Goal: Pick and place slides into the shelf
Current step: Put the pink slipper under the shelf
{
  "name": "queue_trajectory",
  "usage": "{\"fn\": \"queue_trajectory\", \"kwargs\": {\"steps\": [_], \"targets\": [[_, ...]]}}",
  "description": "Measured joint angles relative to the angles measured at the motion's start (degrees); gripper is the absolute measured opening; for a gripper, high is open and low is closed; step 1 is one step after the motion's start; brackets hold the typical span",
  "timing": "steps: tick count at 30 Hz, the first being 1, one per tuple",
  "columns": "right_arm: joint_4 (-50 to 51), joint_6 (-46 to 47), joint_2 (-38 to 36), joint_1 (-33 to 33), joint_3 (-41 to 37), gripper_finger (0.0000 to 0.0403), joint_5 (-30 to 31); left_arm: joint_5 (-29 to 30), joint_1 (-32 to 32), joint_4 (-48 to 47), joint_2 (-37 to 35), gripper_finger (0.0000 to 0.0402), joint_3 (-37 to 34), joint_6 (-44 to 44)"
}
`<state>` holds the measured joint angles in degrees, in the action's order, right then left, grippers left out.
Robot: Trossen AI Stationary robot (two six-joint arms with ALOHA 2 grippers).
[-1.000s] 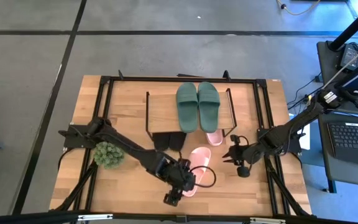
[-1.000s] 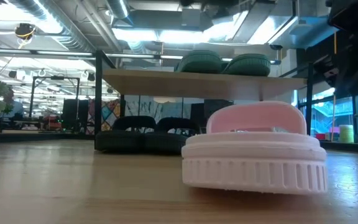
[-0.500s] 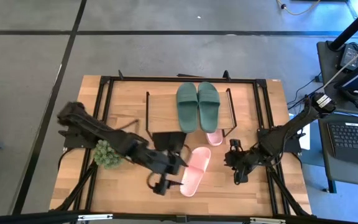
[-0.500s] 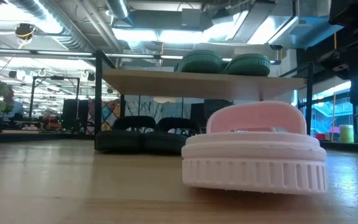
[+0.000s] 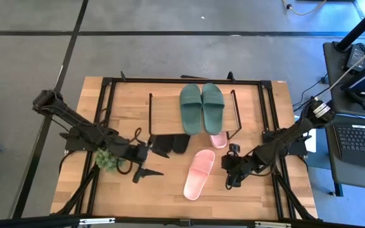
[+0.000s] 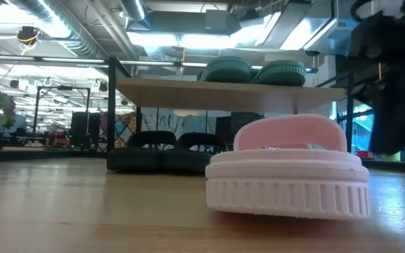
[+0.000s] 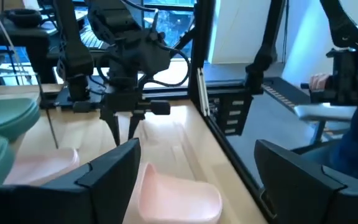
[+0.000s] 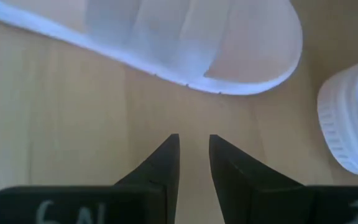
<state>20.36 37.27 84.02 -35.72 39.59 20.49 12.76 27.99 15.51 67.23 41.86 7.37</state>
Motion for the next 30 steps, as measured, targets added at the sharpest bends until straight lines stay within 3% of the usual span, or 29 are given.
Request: {"fn": "queue_trajectory", "kwargs": {"steps": [5, 14, 30], "targets": [[-3.8, 0.2, 4.4, 1.7, 0.0, 0.0089, 0.0, 0.1, 0.1, 0.8, -2.4, 0.0306, -4.8, -0.2], [-13.2, -1.8, 9.7, 4.2, 0.0, 0.0089, 0.1, 0.1, 0.3, 0.1, -2.1, 0.0306, -5.2, -0.5], [-16.0, -6.8, 10.8, 8.6, -0.1, 0.0089, 0.4, 0.1, 0.3, -1.0, -2.1, 0.0306, -5.2, -0.5]]}}
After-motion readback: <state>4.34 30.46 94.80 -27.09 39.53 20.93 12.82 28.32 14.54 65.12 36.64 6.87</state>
